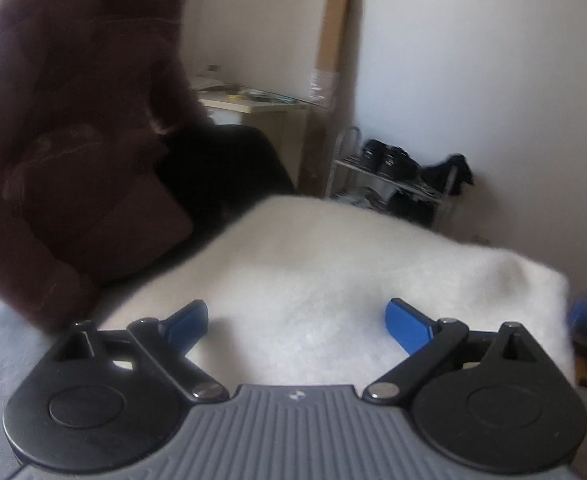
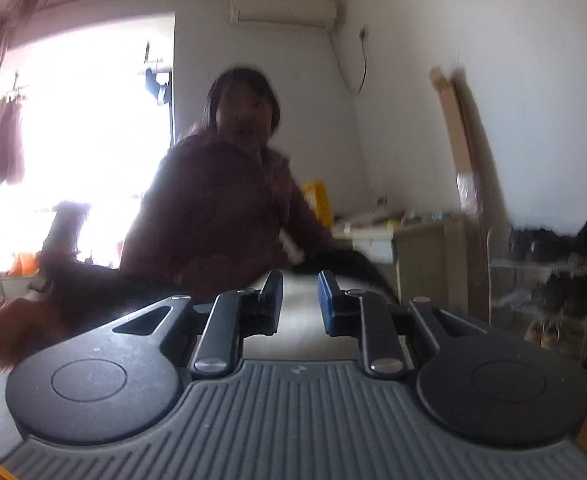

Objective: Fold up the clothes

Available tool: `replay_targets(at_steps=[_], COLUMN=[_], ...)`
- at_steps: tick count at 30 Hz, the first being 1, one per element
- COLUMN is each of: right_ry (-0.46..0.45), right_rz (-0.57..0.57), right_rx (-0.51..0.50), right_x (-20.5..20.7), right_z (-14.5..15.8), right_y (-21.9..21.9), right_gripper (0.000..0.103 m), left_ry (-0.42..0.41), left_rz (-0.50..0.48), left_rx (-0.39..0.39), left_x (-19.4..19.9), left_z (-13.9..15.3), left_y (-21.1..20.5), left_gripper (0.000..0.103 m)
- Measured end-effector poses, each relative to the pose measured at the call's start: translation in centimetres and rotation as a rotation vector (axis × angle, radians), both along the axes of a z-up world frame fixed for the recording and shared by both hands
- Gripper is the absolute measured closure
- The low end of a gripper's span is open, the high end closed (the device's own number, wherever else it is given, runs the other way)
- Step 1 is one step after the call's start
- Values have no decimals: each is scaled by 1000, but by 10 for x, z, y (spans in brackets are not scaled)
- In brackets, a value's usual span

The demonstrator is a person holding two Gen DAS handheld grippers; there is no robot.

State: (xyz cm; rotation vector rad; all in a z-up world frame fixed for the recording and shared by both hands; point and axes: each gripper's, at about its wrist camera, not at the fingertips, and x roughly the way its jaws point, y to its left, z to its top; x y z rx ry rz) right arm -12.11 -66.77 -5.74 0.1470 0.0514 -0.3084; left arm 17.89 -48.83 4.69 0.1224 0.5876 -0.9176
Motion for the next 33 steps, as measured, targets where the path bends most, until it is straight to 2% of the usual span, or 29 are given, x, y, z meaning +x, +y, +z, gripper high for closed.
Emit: replay_targets(at_steps=[1, 2, 6, 9, 11, 13, 14, 15, 17, 20, 23, 26, 30, 31, 32, 33], right_ry=[65, 85, 26, -13, -9, 43, 77, 113, 184, 171, 245, 338, 408, 424, 444, 462], right_rz=[-18, -34, -63, 4, 65, 103, 97, 81, 47, 5, -10, -14, -24, -29, -37, -49], right_rx=[5, 18, 69, 51, 3, -13, -3, 15, 51, 74, 108, 141, 177, 181, 182, 180], right_x=[8, 10, -9, -33, -41, -35, -32, -28, -21, -49, -73, -88, -96, -95, -95, -97], right_z=[-9, -11, -4, -1, 0, -2, -3, -3, -3, 15, 24, 29, 39, 41, 44, 47], right_y=[-1, -2, 5, 34, 57, 71, 73, 73, 72, 82, 100, 129, 158, 164, 172, 178], right_gripper=[84, 85, 84, 84, 84, 81, 80, 78, 77, 75, 70, 54, 35, 32, 23, 19], left_ry=[-9, -25, -76, -119, -126, -109, -99, -98, -94, -67, -69, -63, -30, -24, -14, 2], left_rz=[24, 49, 53, -16, -74, -116, -115, -97, -52, 0, 4, 6, -4, 5, 17, 32], left_rx=[-2, -14, -92, -121, -72, 20, 60, 60, 26, -66, -75, -57, -69, -72, -71, -62], left_x=[-2, -5, -25, -49, -66, -80, -84, -88, -93, -101, -120, -148, -179, -188, -198, -206], left_z=[4, 9, 33, 40, 33, 19, 11, 7, 11, 30, 44, 52, 51, 50, 49, 46], left_y=[2, 6, 42, 65, 66, 57, 53, 54, 66, 102, 140, 176, 216, 225, 232, 238], left_gripper=[7, 9, 9, 7, 7, 7, 8, 8, 10, 9, 6, 3, 0, 0, 0, 0])
